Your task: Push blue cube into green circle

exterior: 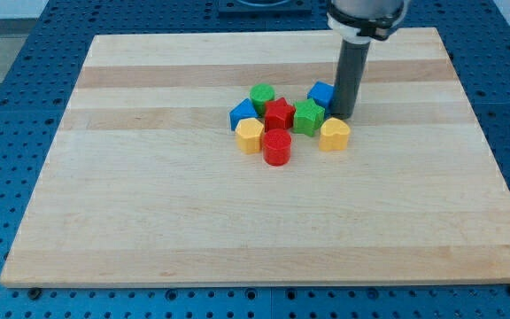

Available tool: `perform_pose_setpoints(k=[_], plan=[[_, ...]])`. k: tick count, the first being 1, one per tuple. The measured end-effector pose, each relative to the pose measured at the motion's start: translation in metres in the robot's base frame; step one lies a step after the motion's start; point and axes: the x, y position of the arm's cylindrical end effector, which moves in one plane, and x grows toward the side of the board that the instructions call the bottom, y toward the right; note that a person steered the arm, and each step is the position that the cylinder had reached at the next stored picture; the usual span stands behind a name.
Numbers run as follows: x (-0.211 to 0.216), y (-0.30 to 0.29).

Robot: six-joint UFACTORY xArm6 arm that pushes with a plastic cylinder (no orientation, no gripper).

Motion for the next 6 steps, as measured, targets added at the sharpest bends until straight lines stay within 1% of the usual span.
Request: perform_pose_setpoints(k=[2, 4, 5, 6], plan=[[-0.031, 0.030], [-0.033, -0.023], [-0.033, -0.025], [-0.033, -0.006]])
